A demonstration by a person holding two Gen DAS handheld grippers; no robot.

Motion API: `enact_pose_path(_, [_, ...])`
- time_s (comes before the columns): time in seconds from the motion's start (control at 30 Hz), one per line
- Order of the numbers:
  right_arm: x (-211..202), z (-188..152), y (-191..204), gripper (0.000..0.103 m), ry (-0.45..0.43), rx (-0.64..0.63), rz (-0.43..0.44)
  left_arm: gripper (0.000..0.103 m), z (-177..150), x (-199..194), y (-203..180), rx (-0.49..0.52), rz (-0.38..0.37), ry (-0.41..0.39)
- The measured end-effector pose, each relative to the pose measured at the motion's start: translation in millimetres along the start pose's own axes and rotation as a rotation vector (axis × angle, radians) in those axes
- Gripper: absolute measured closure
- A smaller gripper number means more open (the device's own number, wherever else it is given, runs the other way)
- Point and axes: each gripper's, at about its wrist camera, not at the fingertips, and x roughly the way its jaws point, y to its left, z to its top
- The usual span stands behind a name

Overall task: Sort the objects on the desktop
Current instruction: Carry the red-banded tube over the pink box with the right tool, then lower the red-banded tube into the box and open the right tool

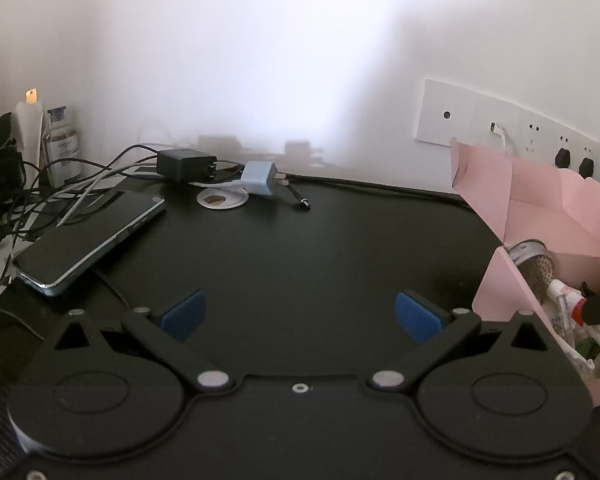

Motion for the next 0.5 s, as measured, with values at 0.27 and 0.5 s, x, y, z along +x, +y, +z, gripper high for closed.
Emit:
enact_pose_path(0.27, [14,-2,-8,0.085,0.031,0.085,0.037,0.000,-1,-2,0,0.007,-0.009,-0.006])
enact_pose_path(0.5, [-6,3,-7,0.078,-0.034,0.068,0.049,0.000,-2,-3,-3,0.022,-0.010,-0.013])
